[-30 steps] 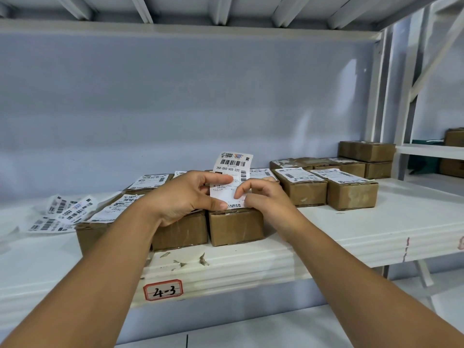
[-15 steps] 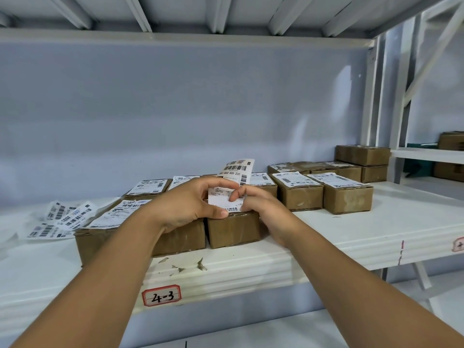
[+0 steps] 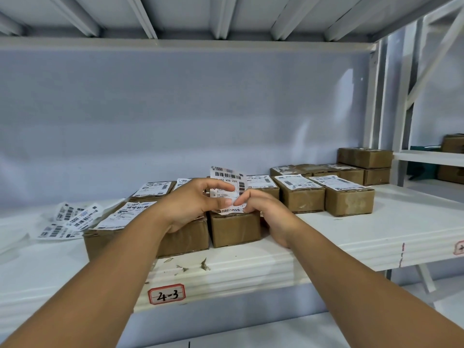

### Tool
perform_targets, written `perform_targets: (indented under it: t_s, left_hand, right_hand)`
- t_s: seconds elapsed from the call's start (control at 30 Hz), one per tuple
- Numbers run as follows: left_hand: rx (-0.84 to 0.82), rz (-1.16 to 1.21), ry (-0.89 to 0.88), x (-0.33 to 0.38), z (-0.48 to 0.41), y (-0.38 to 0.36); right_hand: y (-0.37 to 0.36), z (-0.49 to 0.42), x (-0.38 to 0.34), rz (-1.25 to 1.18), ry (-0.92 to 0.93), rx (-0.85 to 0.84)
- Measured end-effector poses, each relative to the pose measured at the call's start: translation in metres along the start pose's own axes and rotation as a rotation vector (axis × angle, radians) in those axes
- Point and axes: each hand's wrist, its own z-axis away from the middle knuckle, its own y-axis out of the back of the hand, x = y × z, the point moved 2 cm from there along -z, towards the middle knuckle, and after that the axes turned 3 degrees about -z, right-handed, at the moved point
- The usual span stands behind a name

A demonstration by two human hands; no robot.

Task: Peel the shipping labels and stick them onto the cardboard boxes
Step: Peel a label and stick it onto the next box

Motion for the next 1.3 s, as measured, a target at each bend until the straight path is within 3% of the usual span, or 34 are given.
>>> perform_targets:
  t_s: [0.37,0.57,0.83,1.07,1.3]
  left_hand:
    - [0.127,-0.277,0.063,-0.001,-0.002,-0.001]
    - [0.184,-0.557,-0.186,0.004,0.007,-0.007]
    - [0.261,-0.518,-0.188,0.0,0.006,-0.009]
    - [0.066,-0.581,-0.261,0.004,0.007,-0.014]
    - [-0.053,-0.431,-0.156,0.003,0.006,-0.01]
  right_hand:
    - [0.002,-0.005,0.003,-0.054,0.002,0.045]
    - [0.002,-0.006,0.005,-0.068,-0.029,0.059]
    - [0.002,-0.006,0.004,-0.072,-0.063,0.092]
    - [0.003,-0.007,0.005,-0.063,-0.059,0.097]
    - [0.006,-0.008,0.006,-0.152,-0.083,0.196]
